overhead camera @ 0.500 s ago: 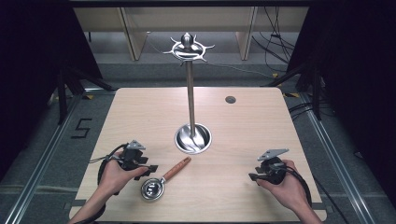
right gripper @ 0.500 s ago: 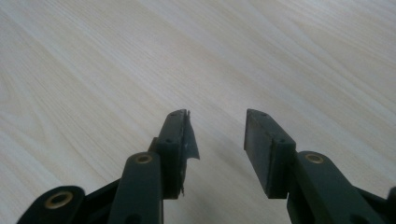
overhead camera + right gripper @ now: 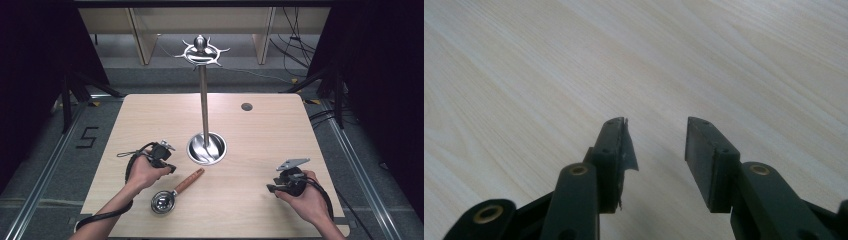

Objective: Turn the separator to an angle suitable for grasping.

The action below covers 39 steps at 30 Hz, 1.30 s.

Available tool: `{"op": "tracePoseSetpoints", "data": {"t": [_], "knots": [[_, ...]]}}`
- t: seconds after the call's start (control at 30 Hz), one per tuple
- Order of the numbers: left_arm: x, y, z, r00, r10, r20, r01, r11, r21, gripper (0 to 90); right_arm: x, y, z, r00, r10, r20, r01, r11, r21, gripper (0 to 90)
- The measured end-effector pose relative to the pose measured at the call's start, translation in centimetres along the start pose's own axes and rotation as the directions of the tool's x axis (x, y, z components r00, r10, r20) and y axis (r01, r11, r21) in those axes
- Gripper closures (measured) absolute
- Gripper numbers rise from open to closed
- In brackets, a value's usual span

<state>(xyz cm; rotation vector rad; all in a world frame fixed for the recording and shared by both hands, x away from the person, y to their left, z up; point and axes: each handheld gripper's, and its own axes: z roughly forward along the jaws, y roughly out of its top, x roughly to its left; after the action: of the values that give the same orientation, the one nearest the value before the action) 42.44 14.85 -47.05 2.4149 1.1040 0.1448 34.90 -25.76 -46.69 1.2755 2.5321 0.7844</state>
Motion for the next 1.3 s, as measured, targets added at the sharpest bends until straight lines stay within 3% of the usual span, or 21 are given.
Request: {"op": "tracePoseSetpoints", "data": {"t": [0.13,0.2,0.23,0.27,0.37,0.4,0.47,0.57,0.63,0.67,0.8,0.87,0.93,1.0,1.03,1.1,1.13,1.2,1.3], "knots": [[-0.9,1.3,1.1,0.9998,0.02,0.006,-0.02,0.9998,0.006,89.1,0.1,0.1,0.1,1.0,0.005,-0.003,-0.005,1.0,-0.005,60.8],[-1.1,1.9,1.6,0.9994,0.036,0.001,-0.036,0.9994,-0.002,89.1,0.2,0.0,0.2,0.9997,0.021,-0.008,-0.021,0.999,-0.037,60.8],[-1.3,2.1,1.9,0.9993,0.036,-0.002,-0.036,0.9993,0.004,89.1,0.2,0.2,-0.1,0.9999,0.009,-0.008,-0.009,1.0,-0.004,60.8],[-1.2,2.3,2.1,0.9975,0.068,-0.019,-0.067,0.9974,0.028,89.1,0.2,0.2,-0.1,0.9999,0.009,-0.007,-0.009,1.0,-0.008,60.8],[-1.6,2.4,2.9,0.9988,0.048,-0.004,-0.048,0.9981,0.038,89.1,0.2,0.0,0.3,0.9996,0.024,-0.013,-0.024,0.999,-0.044,60.8],[-1.5,2.5,2.9,0.9969,0.079,-0.003,-0.078,0.9946,0.068,89.1,0.2,0.0,0.2,0.9998,0.02,-0.011,-0.02,0.999,-0.028,60.7],[-1.9,2.4,3.1,0.9977,0.067,0.013,-0.068,0.9953,0.068,89.1,0.0,0.0,0.0,0.9999,0.012,-0.013,-0.012,1.0,-0.007,60.8],[-2.1,2.4,3.1,0.9925,0.119,0.028,-0.121,0.9873,0.102,89.1,-0.1,0.0,-0.1,0.9998,0.005,-0.019,-0.005,1.0,-0.005,60.7],[-2.6,2.3,3.2,0.9946,0.098,0.035,-0.101,0.9896,0.103,89.1,-0.1,0.0,-0.1,0.9998,0.005,-0.021,-0.005,1.0,-0.007,60.7],[-2.8,2.3,3.1,0.9936,0.107,0.037,-0.111,0.9874,0.114,89.1,-0.2,0.0,0.0,0.9999,-0.001,-0.011,0.001,1.0,-0.016,60.8],[-4.0,2.0,2.8,0.9914,0.12,0.054,-0.124,0.9872,0.099,89.1,0.0,0.0,-0.2,0.9996,0.02,-0.019,-0.02,1.0,-0.014,60.8],[-4.6,1.7,2.6,0.9874,0.142,0.07,-0.149,0.9836,0.103,89.1,0.1,-0.1,0.1,0.9993,0.031,-0.019,-0.032,0.998,-0.053,60.8],[-5.0,1.3,2.3,0.9855,0.155,0.07,-0.161,0.9821,0.098,89.0,-0.1,0.0,-0.3,0.9997,0.011,-0.02,-0.011,1.0,-0.006,60.8],[-5.1,1.1,1.6,0.9836,0.166,0.071,-0.171,0.9824,0.075,88.2,0.1,0.0,-0.4,0.9993,0.027,-0.027,-0.027,1.0,0.006,60.8],[-5.3,0.8,1.3,0.9883,0.134,0.074,-0.136,0.9902,0.031,86.9,0.0,0.0,-0.4,0.9996,0.015,-0.023,-0.015,1.0,0.0,60.7],[-5.0,0.4,0.2,0.9889,0.13,0.072,-0.13,0.9915,-0.005,82.6,-0.2,-0.1,-0.1,0.9999,-0.009,-0.013,0.009,0.999,-0.039,60.7],[-4.8,0.2,-0.3,0.9893,0.131,0.066,-0.13,0.9914,-0.02,80.1,0.1,-0.2,-0.1,0.9991,0.035,-0.025,-0.037,0.998,-0.054,60.7],[-4.3,-0.2,-1.2,0.9876,0.148,0.052,-0.147,0.9885,-0.038,73.4,-0.2,-0.3,-0.3,0.9997,0.007,-0.021,-0.008,1.0,-0.028,60.7],[-3.8,-0.8,-1.5,0.9906,0.127,0.05,-0.126,0.9913,-0.039,57.1,-0.4,-0.3,-0.3,0.9992,0.029,-0.028,-0.03,0.999,-0.018,60.6]]}}
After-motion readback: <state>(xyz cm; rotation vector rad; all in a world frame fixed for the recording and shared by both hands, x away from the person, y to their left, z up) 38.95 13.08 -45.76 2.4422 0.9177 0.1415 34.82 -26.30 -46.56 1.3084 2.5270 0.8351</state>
